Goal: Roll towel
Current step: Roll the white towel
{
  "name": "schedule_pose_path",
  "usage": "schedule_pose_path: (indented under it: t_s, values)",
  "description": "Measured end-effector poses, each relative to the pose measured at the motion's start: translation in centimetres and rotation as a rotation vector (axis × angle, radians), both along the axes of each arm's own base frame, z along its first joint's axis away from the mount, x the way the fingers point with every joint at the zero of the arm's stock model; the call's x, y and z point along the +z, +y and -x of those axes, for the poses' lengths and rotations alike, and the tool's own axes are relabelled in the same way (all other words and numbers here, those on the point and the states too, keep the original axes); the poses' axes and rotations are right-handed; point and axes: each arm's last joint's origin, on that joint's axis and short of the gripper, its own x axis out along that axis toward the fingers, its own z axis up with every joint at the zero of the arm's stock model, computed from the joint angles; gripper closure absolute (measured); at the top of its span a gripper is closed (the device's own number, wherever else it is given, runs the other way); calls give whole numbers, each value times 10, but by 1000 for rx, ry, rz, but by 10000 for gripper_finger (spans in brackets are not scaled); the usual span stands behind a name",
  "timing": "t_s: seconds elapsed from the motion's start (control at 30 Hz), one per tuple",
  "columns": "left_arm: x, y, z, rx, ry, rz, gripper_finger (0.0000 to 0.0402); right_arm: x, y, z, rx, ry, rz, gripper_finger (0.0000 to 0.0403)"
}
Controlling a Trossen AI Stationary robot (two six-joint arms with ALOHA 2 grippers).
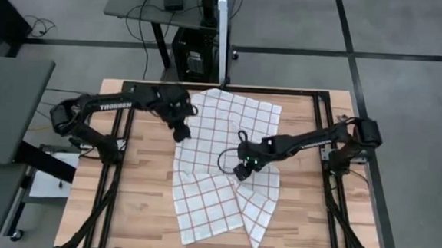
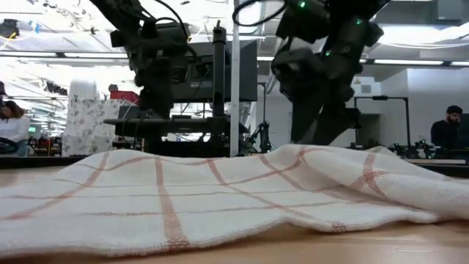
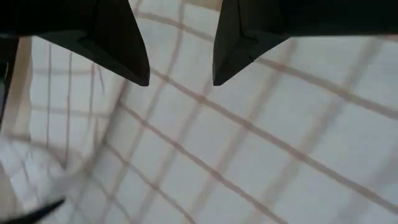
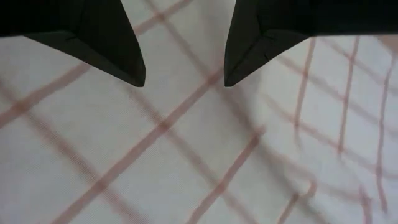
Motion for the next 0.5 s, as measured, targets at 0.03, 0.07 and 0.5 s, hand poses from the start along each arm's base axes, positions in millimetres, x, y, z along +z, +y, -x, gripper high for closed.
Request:
schedule_pose_path:
  t_s: [0.03,0.07,0.5]
  values:
    - [-2,-8,-2,-30,5,2,242,0,7,1,34,-6,6,190]
    - [-3,-15,-4,-64,8,4,242,1,14,2,68,-12,11,190]
    - [11,-148,-38,-310,-130,-27,242,23,86,31,203,-65,26,190]
